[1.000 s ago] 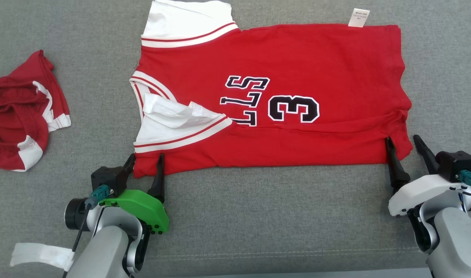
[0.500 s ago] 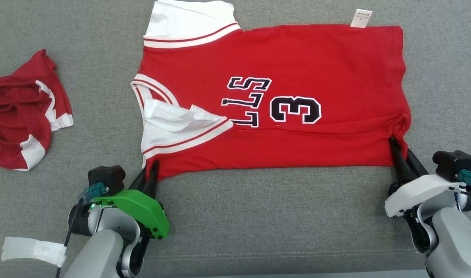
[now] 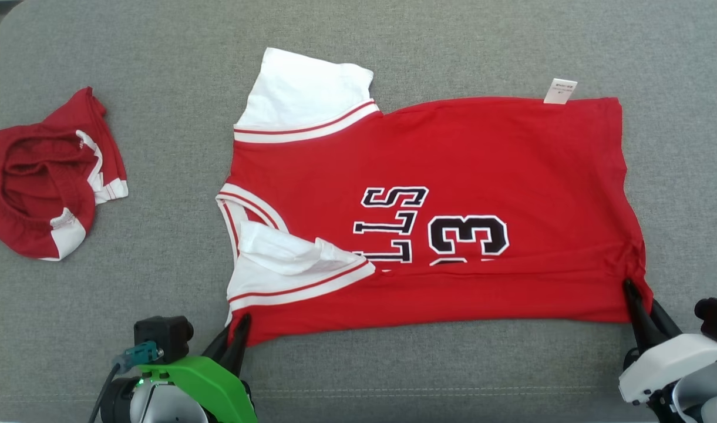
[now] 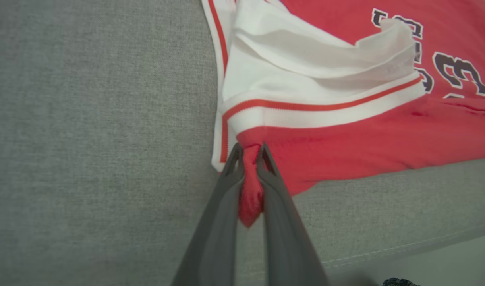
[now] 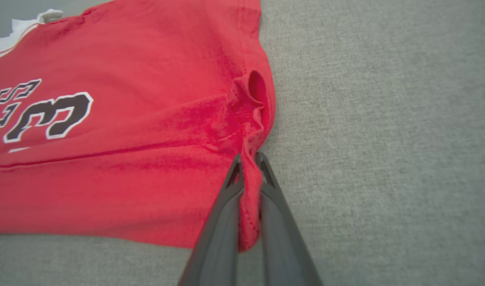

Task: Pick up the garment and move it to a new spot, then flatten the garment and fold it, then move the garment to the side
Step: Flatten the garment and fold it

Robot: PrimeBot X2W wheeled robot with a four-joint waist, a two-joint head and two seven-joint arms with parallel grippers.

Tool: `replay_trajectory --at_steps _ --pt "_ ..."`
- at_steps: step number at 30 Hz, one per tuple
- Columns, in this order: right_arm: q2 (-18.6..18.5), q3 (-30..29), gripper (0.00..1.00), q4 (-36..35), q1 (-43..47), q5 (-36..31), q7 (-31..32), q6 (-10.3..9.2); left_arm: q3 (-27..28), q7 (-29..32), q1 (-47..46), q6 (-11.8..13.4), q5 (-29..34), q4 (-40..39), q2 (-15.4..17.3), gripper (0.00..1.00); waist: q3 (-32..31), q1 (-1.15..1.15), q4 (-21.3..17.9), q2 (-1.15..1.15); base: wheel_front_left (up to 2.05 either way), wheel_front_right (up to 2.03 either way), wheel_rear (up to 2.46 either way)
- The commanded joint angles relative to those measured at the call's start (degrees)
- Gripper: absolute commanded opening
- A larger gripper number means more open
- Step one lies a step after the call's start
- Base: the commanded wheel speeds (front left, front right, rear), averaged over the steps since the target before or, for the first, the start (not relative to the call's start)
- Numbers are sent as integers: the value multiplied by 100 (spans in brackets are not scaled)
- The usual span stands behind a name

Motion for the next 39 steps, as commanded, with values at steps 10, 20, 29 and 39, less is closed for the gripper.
replay_trajectory --at_steps 10,20,29,39 --pt "333 -209 100 -449 361 -285 353 -13 48 84 245 261 -35 -221 71 58 12 0 -31 0 0 0 0" --pt "462 -641 100 -735 270 -383 156 -12 248 -272 94 435 140 -360 121 100 -79 0 -114 0 0 0 0" --pt "553 -1031 100 -1075 -89 -587 43 -11 499 -841 -847 322 544 -659 251 100 -108 0 -140 0 0 0 0" --pt "611 -758 100 -1534 -858 -642 92 -11 192 -235 -3491 -722 664 924 333 100 521 0 -666 0 0 0 0"
